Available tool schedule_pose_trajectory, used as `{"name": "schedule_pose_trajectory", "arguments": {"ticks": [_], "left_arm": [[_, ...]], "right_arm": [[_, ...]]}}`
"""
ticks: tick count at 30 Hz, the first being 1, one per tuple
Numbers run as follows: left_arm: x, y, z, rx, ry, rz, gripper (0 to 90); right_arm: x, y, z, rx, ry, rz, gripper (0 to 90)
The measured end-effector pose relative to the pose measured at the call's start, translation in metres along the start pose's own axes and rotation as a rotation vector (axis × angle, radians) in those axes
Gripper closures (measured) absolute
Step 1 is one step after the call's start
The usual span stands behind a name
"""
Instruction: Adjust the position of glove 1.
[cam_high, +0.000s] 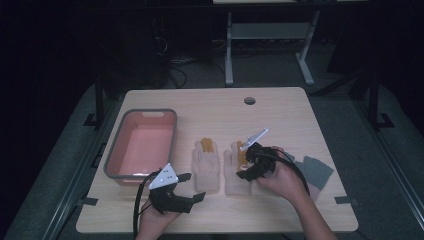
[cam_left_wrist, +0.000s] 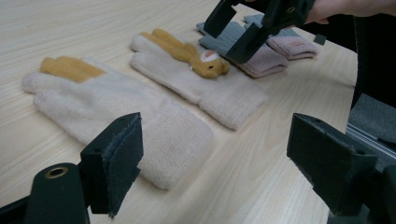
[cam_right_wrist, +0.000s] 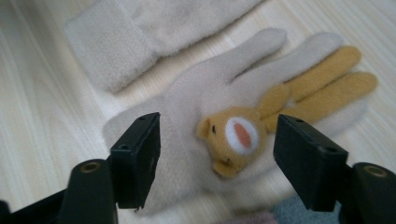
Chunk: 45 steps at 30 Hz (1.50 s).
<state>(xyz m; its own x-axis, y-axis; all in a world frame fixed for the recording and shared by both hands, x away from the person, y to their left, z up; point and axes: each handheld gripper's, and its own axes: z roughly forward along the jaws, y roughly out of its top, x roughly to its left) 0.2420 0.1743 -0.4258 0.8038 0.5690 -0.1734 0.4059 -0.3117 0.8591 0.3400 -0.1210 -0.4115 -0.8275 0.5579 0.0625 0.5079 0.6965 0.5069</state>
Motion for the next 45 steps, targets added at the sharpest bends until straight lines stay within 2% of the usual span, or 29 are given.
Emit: {"name": "schedule_pose_trajectory", "arguments": {"ticks": [2, 9, 16, 20, 30, 35, 40, 45], "left_arm": [[0.000, 0.000, 0.000, 0.001, -0.001, -0.001, 18.3], [0.001, 0.000, -0.001, -0.003, -0.003, -0.005, 18.4], [0.002, -0.001, 0.000, -0.004, -0.003, -0.009, 18.6], [0.002, -0.001, -0.001, -0.004, -0.002, -0.011, 18.6], [0.003, -0.001, -0.002, -0.002, 0.000, -0.008, 18.7], [0.003, -0.001, -0.002, 0.002, 0.001, -0.014, 18.9], [0.003, -0.001, -0.002, -0.004, 0.003, -0.006, 18.9], [0.003, -0.001, -0.003, -0.003, 0.001, -0.007, 18.9]], "right_arm": [[-0.002, 0.002, 0.007, 0.022, -0.008, -0.013, 35.7], [-0.006, 0.004, 0.020, 0.061, -0.012, -0.007, 38.9], [-0.008, 0.004, 0.031, 0.113, -0.034, -0.012, 48.0], [-0.008, 0.003, 0.033, 0.114, -0.040, -0.010, 50.2], [-0.007, 0.003, 0.030, 0.110, -0.049, -0.005, 58.8], [-0.009, 0.003, 0.026, 0.101, -0.030, 0.013, 61.7], [-0.008, 0.006, 0.014, 0.067, -0.018, 0.020, 62.9], [-0.006, 0.009, 0.008, 0.065, -0.021, 0.010, 63.5]]}}
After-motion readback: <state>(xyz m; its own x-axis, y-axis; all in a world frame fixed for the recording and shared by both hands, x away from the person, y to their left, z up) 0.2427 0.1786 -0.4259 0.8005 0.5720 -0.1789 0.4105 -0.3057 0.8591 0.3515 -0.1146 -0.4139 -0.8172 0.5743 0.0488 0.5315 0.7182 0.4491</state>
